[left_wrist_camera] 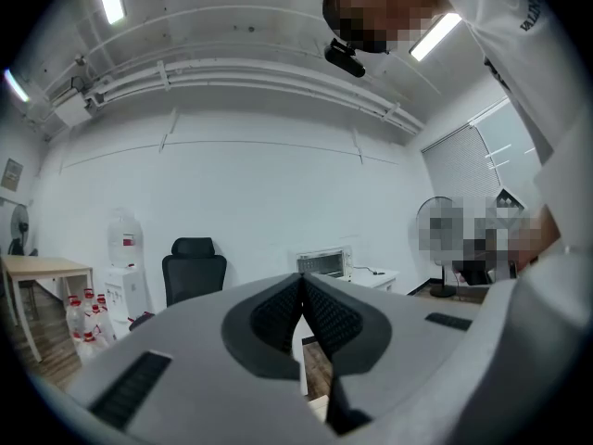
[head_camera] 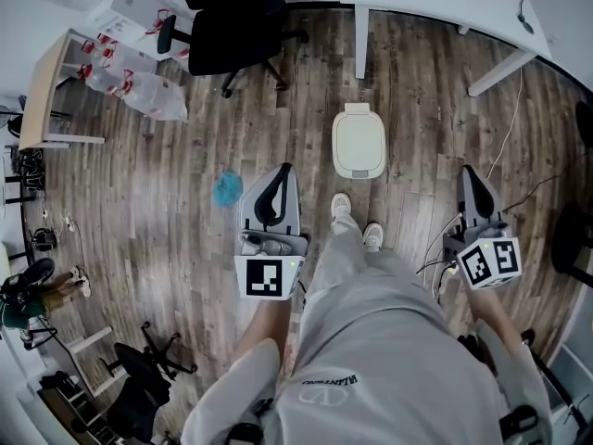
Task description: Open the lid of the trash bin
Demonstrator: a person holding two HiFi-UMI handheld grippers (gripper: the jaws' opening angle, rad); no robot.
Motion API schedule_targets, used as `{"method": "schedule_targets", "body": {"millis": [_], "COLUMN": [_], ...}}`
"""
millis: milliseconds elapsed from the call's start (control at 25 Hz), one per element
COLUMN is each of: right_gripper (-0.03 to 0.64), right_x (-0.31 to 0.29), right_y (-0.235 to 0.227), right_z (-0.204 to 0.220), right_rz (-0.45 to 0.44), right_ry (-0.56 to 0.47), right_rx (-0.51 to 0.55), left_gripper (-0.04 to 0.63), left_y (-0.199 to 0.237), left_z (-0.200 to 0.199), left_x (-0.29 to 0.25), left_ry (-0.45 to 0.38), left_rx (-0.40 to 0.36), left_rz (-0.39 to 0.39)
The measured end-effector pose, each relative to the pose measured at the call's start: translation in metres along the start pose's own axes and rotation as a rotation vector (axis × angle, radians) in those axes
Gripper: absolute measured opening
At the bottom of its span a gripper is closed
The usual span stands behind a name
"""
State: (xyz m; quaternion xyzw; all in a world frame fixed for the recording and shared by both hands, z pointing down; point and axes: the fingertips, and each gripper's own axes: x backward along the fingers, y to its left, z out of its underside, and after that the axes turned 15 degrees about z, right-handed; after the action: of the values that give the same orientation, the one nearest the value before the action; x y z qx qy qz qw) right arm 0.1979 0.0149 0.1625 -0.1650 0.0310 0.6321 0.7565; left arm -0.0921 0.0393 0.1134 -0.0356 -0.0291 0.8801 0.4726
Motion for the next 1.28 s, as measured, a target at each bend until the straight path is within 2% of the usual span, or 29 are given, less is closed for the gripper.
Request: {"method": "schedule_targets", "body": {"millis": [240,440,720,840,960,1160,1280], "right_gripper": [0.017,0.016,0.015,0.017,0.015,0.017,0.017], "right_x": [-0.043,-0.074,-0.106,-0.123,-0.14,-0.171,-0.19], "right_y": [0.046,0.077,0.091,0.091,0.089,0.075,0.06], "right_z": [0.045,0.074,0.11,0.141,0.182,0.26,0.306], "right_rz": [-0.034,-0.054,-0.047,-0.055,-0.07,-0.076,-0.056], "right_ry": [0.11,0.167,0.222,0.28,0.351,0.46,0.505], "right_rx": [0.03,0.045,0.081,0.097,0.101,0.089,0.063], "left_gripper": [-0.002,-0.002,-0.002,-0.002,-0.002,-0.002,-0.002], "left_y": [0.009,0.0,-0.02,-0.028,-0.037,-0.045,-0.05], "left_z": [0.055,0.108,0.163,0.198,0.248,0.332,0.373], "left_x": [-0.026,-0.048,-0.076,-0.091,-0.107,-0.129,-0.139], "left_ry": [0.043,0.099,0.151,0.184,0.251,0.346,0.378], "left_rx": [0.078,0.179,0.229,0.251,0.281,0.371,0.398], "left_rz": [0.103,0.205,0.299,0.31,0.303,0.259,0.236]}}
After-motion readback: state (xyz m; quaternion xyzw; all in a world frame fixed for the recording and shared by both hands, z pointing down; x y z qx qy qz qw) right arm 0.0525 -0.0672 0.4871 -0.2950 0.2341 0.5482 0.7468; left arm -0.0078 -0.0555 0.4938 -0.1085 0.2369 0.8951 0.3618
